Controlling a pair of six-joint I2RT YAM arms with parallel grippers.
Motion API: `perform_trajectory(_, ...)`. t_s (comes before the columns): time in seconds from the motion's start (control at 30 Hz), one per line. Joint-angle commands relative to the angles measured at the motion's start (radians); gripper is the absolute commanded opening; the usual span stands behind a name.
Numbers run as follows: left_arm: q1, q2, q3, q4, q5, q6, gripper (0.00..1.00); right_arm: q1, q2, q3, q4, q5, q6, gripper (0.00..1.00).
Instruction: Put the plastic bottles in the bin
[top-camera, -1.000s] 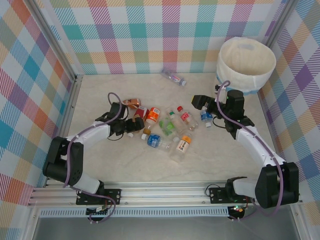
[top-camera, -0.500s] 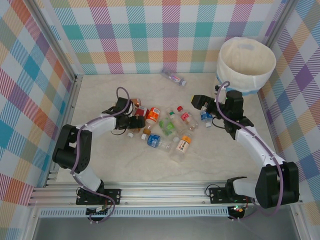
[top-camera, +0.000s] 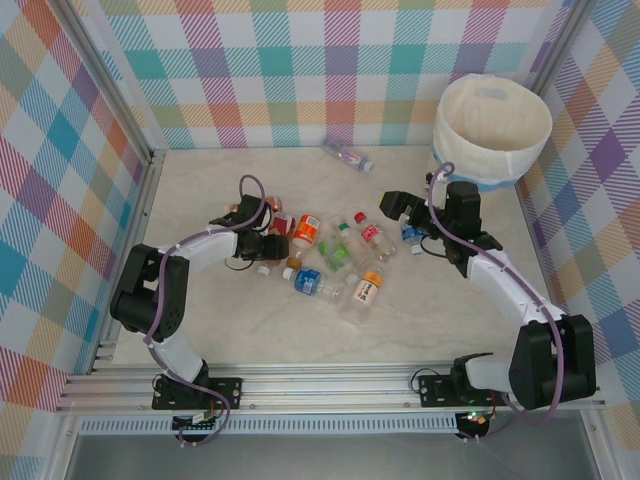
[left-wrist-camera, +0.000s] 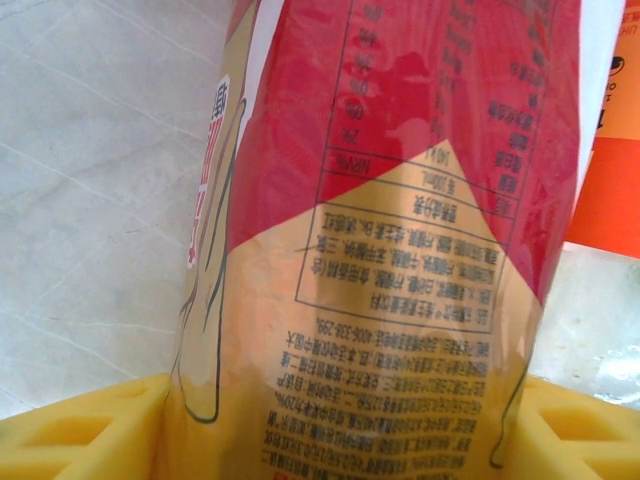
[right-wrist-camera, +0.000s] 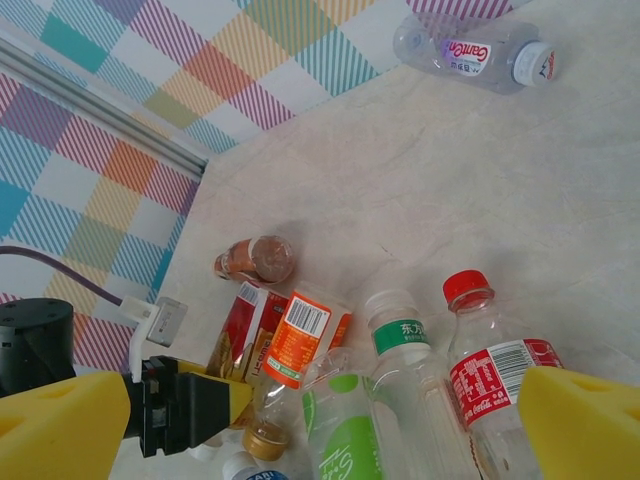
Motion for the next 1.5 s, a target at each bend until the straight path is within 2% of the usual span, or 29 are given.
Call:
perform_trajectory(0.0, -0.015, -0.057, 0.022, -0.042, 0.031, -0.011, 0.6, 0.007, 0.005, 0.033, -0.002, 0.015, 0.006, 1.0)
perform_trajectory(0.17, -0.02, -0.117, 0.043, -0.108, 0.062, -0.013, 0.57, 0.014, 0.019, 0.029, 0.04, -0.001, 0.06, 1.0)
perform_trajectory(0.33, -0.022, -0.192, 0.041, -0.098, 0.125, -0.02, 0.57, 0.06, 0.067, 0.044, 0.094, -0.016, 0.103, 1.0)
perform_trajectory(0.47, -0.031, -0.262, 0.005, -0.009, 0.243, -0.023, 0.56, 0.11, 0.138, 0.094, 0.121, -0.041, 0.17, 1.0)
perform_trajectory(0.6, -0.071, -0.337, -0.059, 0.142, 0.306, -0.048, 0.54, 0.142, 0.231, 0.197, 0.04, -0.088, 0.194, 1.0)
perform_trajectory(0.73, -0.114, -0.383, -0.064, 0.179, 0.27, -0.046, 0.54, 0.174, 0.314, 0.233, 0.164, -0.235, 0.273, 1.0)
perform_trajectory(0.8, -0.126, -0.388, -0.071, 0.192, 0.236, -0.04, 0.53, 0.194, 0.346, 0.24, 0.231, -0.264, 0.312, 1.0)
perform_trajectory(1.23, -0.187, -0.323, -0.017, 0.162, 0.188, -0.026, 0.53, 0.279, 0.448, 0.25, 0.484, -0.296, 0.37, 1.0)
perform_trajectory(1.33, -0.189, -0.304, 0.003, 0.141, 0.17, -0.021, 0.53, 0.286, 0.451, 0.228, 0.566, -0.271, 0.381, 1.0)
perform_trajectory(1.47, -0.19, -0.3, 0.003, 0.176, 0.207, -0.032, 0.53, 0.298, 0.469, 0.262, 0.444, -0.244, 0.337, 1.0)
